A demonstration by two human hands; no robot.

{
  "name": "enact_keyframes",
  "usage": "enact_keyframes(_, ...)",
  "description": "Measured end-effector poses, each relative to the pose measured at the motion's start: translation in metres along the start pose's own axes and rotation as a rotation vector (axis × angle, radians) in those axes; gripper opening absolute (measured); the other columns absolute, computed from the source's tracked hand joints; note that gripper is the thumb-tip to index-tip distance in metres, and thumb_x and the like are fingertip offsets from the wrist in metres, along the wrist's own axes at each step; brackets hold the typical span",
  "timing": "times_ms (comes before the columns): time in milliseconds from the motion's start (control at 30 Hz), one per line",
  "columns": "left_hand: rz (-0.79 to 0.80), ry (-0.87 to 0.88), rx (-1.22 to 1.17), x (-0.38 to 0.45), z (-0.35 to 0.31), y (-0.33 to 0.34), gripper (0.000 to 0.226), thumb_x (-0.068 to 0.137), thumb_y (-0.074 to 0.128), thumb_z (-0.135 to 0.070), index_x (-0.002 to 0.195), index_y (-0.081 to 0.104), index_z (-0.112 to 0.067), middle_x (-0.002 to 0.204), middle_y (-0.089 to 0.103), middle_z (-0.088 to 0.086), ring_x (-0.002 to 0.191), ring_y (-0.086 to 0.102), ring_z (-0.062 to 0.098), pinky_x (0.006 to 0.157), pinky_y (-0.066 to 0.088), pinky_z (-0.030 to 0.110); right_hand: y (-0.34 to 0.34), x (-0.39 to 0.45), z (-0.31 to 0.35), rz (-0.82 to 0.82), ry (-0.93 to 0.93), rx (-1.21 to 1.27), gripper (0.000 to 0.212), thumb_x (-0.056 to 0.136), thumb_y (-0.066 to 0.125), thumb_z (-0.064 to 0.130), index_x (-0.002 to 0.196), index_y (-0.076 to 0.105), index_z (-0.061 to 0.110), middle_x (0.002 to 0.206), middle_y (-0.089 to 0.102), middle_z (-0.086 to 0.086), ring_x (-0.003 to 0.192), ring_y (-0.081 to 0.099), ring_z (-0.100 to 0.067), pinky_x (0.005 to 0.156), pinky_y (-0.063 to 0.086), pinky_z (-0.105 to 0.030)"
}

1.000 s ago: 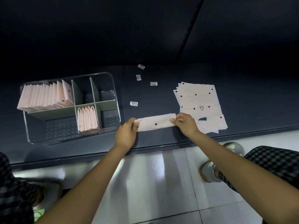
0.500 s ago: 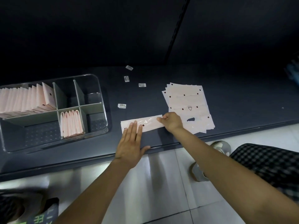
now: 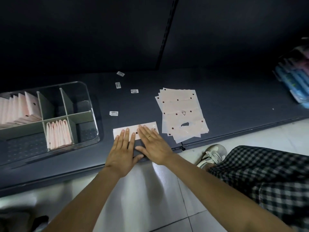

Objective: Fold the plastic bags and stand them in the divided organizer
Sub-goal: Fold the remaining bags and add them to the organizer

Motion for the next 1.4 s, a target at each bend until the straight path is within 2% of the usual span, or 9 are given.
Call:
enact_keyframes(300,-0.008,0.052,0.098,0.004,0.009,-0.014,0.081,0.091,0.013,-0.065,0.151,-0.002,-0.012,0.157,-0.012,0.015,0.144,-0.017,0.027,0.114,-0.015,0.046,-0.011,-0.023,-0.023,0.037,0.049,-0.13,0.076,0.096,0.026,0.057,0.149,0.009,0.006,0.159,0.005,-0.01,0.147,0.006,-0.02,0.119,-0.001,-0.033)
enact_keyframes(500,-0.136,0.148,0.11,-0.001,0.001,-0.029,0.074,0.09,0.039,-0.062,0.143,0.034,-0.011,0.148,0.033,0.009,0.136,0.029,0.027,0.114,0.018,0.038,-0.011,-0.042,0.011,-0.123,0.12,-0.298,0.067,0.077,0.056,0.068,0.115,0.068,0.013,0.117,0.067,-0.007,0.098,0.065,-0.018,0.088,0.051,-0.027)
enact_keyframes(567,-0.138,0.176,0.056,-0.005,-0.002,-0.027,0.077,0.089,0.043,-0.061,0.144,0.032,-0.009,0.147,0.035,0.011,0.134,0.034,0.027,0.112,0.023,0.036,-0.014,-0.043,0.014,-0.167,0.145,-0.236,0.06,0.082,0.053,0.064,0.114,0.066,0.015,0.113,0.067,-0.006,0.096,0.063,-0.021,0.087,0.049,-0.029)
enact_keyframes(733,-0.058,0.177,0.088,-0.007,0.007,-0.017,0.078,0.092,0.031,-0.062,0.151,0.009,-0.017,0.159,0.005,0.009,0.146,0.003,0.023,0.117,-0.003,0.037,-0.028,-0.026,-0.014,-0.077,0.088,-0.011,0.052,0.096,0.044,0.043,0.139,0.041,0.015,0.145,0.038,-0.008,0.128,0.038,-0.027,0.108,0.031,-0.035)
enact_keyframes(867,-0.069,0.178,0.079,-0.008,0.01,-0.017,0.078,0.091,0.034,-0.063,0.149,0.017,-0.015,0.159,0.007,0.008,0.146,0.002,0.022,0.117,-0.005,0.039,-0.033,-0.018,-0.016,-0.021,0.201,0.292,0.044,0.096,0.049,0.029,0.137,0.041,0.015,0.12,0.054,-0.007,0.111,0.051,-0.022,0.09,0.041,-0.029)
enact_keyframes(1067,-0.22,0.301,0.114,-0.025,0.013,-0.013,0.088,0.062,0.075,-0.062,0.129,0.056,-0.007,0.135,0.055,0.009,0.123,0.053,0.023,0.105,0.039,0.04,-0.021,-0.025,0.009,0.092,0.282,0.682,0.041,0.092,0.057,0.016,0.13,0.043,0.013,0.091,0.071,-0.005,0.082,0.064,-0.015,0.082,0.049,-0.029)
enact_keyframes(1167,-0.297,0.314,0.063,-0.029,0.013,-0.008,0.08,0.052,0.087,-0.049,0.118,0.066,-0.01,0.125,0.063,0.005,0.112,0.062,0.019,0.094,0.051,0.036,-0.023,-0.026,0.004,-0.047,0.18,0.466,0.041,0.091,0.058,0.024,0.13,0.047,0.016,0.105,0.063,0.0,0.098,0.058,-0.015,0.089,0.048,-0.033)
enact_keyframes(1267,-0.366,0.317,0.034,-0.032,0.012,-0.003,0.063,0.06,0.085,-0.041,0.114,0.069,-0.014,0.12,0.066,0.002,0.107,0.064,0.017,0.09,0.053,0.033,-0.02,-0.027,-0.002,0.013,-0.098,0.238,0.074,0.082,0.06,0.055,0.142,0.036,0.019,0.141,0.04,0.003,0.13,0.034,-0.014,0.108,0.029,-0.027)
enact_keyframes(1400,-0.442,0.282,-0.058,-0.037,0.012,-0.007,0.048,0.068,0.082,-0.028,0.112,0.07,-0.014,0.116,0.068,0.002,0.103,0.066,0.018,0.088,0.053,0.031,-0.007,-0.028,-0.005,0.022,-0.23,0.106,0.081,0.077,0.063,0.059,0.142,0.037,0.019,0.143,0.04,0.005,0.131,0.031,-0.015,0.111,0.027,-0.034)
Point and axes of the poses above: each hand's wrist, its own x-axis towards the middle knuckle, its own y-axis out of the palm, z = x × y, the point moved 2 cm from there along x, towards the middle knuckle
